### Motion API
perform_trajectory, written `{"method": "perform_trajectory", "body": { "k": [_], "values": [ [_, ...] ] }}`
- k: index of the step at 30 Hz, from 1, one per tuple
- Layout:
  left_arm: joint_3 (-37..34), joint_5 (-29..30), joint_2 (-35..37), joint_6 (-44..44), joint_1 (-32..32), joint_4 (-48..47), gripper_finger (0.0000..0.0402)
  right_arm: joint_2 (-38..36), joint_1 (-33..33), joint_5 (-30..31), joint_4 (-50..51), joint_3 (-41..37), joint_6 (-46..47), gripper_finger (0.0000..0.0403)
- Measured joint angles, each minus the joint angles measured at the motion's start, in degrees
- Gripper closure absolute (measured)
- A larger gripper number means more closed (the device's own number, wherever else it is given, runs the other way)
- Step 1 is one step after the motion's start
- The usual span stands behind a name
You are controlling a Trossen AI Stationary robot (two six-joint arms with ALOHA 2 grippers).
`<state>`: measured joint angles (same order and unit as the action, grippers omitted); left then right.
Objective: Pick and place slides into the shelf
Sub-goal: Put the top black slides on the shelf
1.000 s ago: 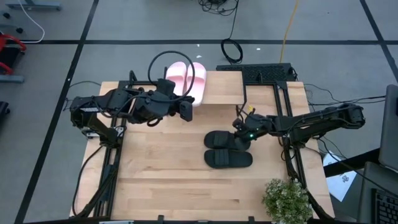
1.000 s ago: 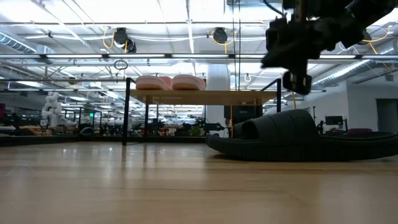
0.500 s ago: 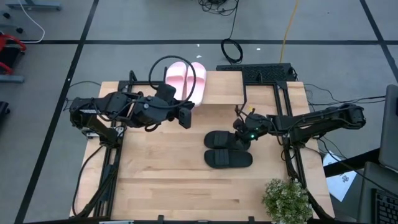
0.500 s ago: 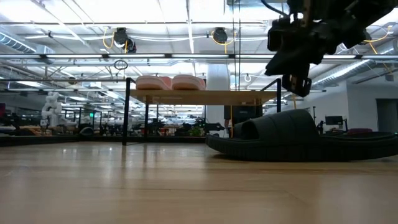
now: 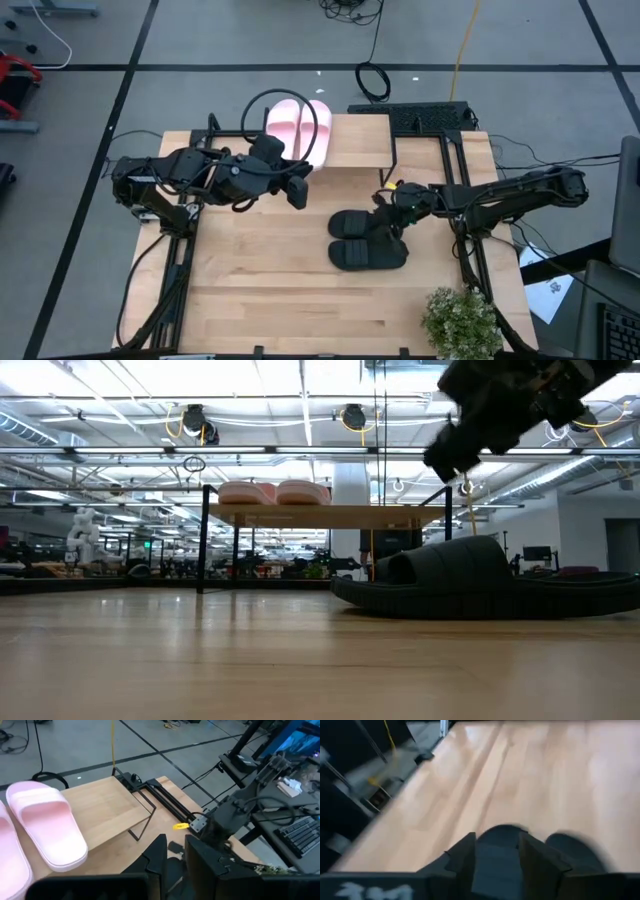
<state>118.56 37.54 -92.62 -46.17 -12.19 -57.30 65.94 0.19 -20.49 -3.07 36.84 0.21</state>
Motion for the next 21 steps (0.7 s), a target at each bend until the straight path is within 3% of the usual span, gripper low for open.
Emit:
{"method": "perform_trajectory", "body": {
  "k": [4, 9, 13, 21],
  "values": [
    [0.00, 0.00, 0.00, 2.01, 0.00, -0.01, 0.0339, -0.01, 1.29, 11.14, 9.59, 4.63, -18.55, 0.0238],
    [0.00, -0.02, 0.00, 3.71, 0.00, -0.03, 0.0339, 0.05, 2.94, 27.19, 21.75, 5.86, -40.21, 0.0230],
    [0.00, 0.00, 0.00, 4.05, 0.00, -0.02, 0.0339, 0.64, 2.90, 28.00, 25.61, 5.38, -46.27, 0.0231],
    [0.00, 0.15, 0.00, 4.00, 0.00, 0.31, 0.0339, 0.62, 2.92, 27.95, 19.29, 1.68, -52.07, 0.0231]
  ]
}}
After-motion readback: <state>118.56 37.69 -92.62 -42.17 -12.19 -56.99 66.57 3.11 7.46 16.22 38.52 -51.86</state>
